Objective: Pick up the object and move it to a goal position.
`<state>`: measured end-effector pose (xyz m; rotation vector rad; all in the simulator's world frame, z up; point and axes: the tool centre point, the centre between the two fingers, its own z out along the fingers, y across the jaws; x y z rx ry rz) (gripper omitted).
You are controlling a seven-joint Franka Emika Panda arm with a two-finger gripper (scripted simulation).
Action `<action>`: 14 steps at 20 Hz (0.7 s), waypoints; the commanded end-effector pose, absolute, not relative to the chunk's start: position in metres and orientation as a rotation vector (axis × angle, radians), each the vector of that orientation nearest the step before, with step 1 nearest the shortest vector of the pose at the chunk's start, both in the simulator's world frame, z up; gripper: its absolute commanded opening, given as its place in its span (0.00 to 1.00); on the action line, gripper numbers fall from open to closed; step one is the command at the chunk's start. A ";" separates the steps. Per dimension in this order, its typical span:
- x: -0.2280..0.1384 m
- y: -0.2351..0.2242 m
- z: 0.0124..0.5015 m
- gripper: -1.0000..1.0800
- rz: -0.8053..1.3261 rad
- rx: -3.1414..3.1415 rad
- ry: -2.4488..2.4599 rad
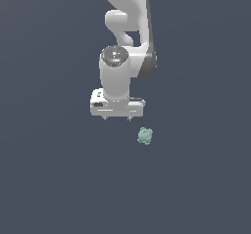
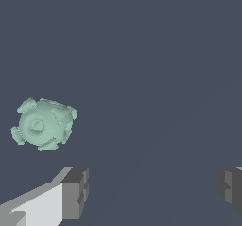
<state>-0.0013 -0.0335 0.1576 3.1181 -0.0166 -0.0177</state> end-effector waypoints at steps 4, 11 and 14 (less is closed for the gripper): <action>0.000 -0.028 0.156 0.96 -0.015 3.123 -0.001; 0.003 -0.008 0.153 0.96 -0.005 3.141 0.074; 0.003 -0.009 0.153 0.96 -0.005 3.140 0.070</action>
